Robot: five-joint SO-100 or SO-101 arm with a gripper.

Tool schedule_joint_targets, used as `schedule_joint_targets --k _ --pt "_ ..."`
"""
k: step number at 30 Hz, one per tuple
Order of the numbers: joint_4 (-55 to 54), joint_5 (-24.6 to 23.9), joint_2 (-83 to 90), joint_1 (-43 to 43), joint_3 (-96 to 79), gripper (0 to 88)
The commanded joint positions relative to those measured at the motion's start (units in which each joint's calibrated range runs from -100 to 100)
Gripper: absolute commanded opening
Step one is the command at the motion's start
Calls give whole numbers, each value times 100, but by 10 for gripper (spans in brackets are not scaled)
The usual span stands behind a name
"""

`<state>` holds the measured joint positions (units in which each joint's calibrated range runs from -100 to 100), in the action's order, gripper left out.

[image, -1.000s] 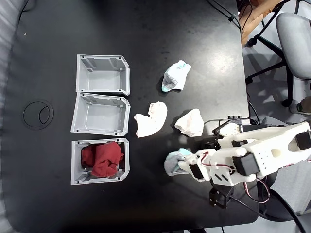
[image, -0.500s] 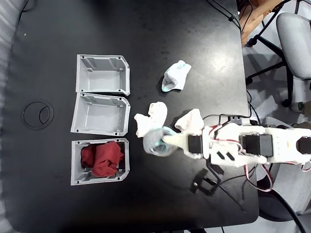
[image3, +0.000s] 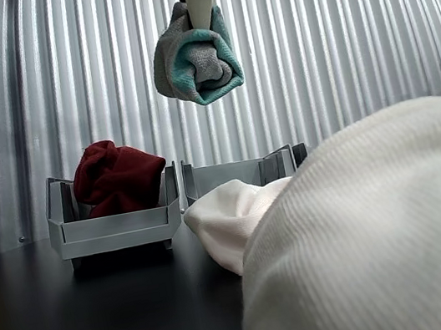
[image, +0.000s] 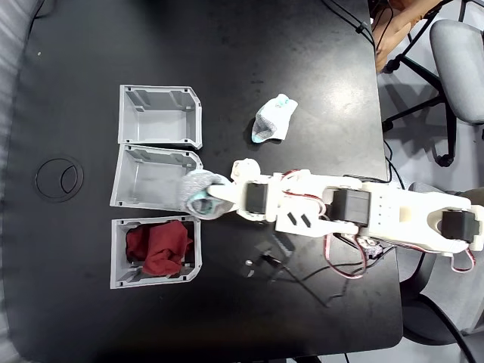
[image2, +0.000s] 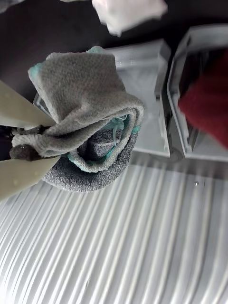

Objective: Put the sock in the container

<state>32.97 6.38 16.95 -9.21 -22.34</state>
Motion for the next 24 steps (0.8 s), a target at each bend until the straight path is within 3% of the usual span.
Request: schedule_joint_targets --k 1,12,24 --pt "-146 -28 -779 -12 1405 14" --pt "-137 -28 -3172 -256 3740 14" --pt "-120 -28 -4493 -311 4507 26"
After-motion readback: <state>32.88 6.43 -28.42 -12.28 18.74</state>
